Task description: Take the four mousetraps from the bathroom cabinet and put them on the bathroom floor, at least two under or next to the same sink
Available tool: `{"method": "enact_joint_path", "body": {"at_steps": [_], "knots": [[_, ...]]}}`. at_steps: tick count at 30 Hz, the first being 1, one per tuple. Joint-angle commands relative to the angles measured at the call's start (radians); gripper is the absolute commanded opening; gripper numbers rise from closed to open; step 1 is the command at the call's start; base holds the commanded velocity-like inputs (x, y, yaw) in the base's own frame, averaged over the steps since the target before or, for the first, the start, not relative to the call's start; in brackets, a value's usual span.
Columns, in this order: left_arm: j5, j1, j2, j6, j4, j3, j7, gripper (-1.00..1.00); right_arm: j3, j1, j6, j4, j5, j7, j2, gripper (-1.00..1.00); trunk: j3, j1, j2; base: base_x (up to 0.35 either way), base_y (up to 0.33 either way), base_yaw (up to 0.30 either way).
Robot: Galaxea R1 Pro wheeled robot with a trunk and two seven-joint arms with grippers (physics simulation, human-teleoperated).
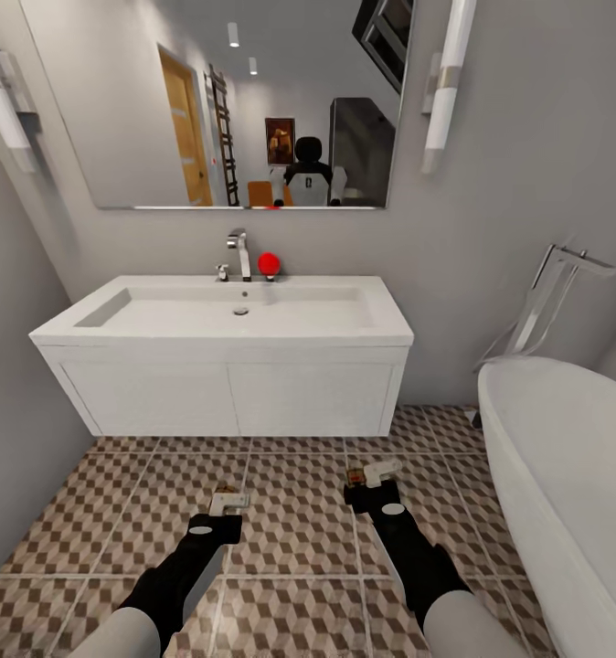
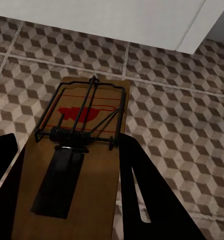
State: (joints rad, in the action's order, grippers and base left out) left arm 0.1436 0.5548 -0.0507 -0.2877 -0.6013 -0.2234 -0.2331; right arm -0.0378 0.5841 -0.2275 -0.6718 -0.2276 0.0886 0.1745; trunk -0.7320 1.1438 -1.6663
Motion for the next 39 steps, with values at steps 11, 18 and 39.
{"method": "enact_joint_path", "body": {"at_steps": [11, 18, 39], "knots": [[0.006, 0.001, 0.002, -0.005, -0.055, -0.01, -0.009, -1.0, -0.004, 0.0, -0.002, -0.002, -0.004, -0.003, 0.0, -1.0, -0.053, 0.042, -0.078, 0.0, 0.0, 0.0], [0.005, 0.001, 0.003, -0.001, -0.058, -0.011, -0.008, -1.0, -0.006, 0.0, 0.0, -0.002, -0.004, -0.01, 0.0, -1.0, -0.086, 0.069, -0.127, 0.0, 0.0, 0.0], [0.004, 0.001, 0.002, 0.004, -0.041, -0.014, -0.002, -1.0, -0.007, 0.0, 0.098, 0.013, -0.006, -0.018, 0.0, -1.0, -0.186, 0.15, -0.274, 0.0, 0.0, 0.0]]}}
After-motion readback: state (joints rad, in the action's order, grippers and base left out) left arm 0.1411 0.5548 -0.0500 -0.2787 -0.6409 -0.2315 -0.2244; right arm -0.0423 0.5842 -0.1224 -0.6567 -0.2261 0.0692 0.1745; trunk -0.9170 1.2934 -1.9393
